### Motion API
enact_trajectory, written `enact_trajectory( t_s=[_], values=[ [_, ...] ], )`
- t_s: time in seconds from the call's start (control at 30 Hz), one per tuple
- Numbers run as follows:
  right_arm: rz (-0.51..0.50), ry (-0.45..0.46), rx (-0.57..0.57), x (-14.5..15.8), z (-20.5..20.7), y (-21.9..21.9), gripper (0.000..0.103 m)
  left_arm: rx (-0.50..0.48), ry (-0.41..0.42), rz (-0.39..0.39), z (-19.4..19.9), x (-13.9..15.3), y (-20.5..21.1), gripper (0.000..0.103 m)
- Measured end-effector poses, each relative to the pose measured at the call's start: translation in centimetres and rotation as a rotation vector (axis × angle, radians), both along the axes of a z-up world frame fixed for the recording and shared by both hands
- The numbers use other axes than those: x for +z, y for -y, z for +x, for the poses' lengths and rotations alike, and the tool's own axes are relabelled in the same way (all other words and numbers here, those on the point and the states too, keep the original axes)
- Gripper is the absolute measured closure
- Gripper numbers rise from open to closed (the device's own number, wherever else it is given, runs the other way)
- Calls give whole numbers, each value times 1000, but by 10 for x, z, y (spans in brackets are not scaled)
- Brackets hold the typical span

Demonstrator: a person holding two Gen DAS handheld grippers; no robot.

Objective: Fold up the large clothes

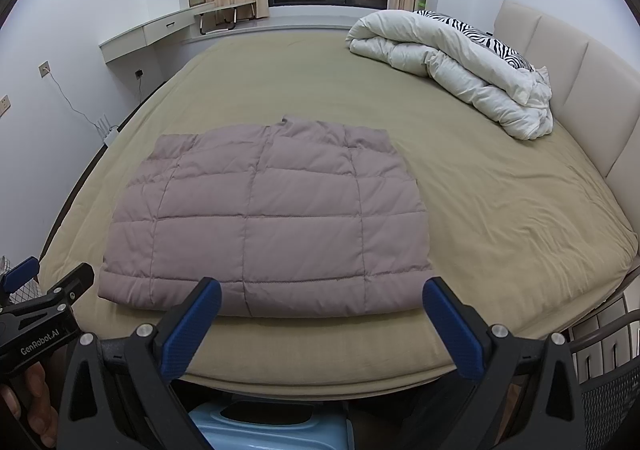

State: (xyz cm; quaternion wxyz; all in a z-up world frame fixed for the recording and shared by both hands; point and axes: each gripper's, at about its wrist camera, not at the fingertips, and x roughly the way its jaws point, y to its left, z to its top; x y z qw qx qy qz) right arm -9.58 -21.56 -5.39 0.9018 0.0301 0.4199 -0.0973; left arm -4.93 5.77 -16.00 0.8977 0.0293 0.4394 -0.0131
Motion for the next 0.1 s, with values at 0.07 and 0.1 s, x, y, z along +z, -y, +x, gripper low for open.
enact_trajectory(
  t_s=[0.07,0.1],
  values=[
    [1,0,0,0,0,0,0,-2,10,3,-3,1,2,0],
    [1,0,1,0,0,1,0,-3,13,2,-3,1,3,0]
  ],
)
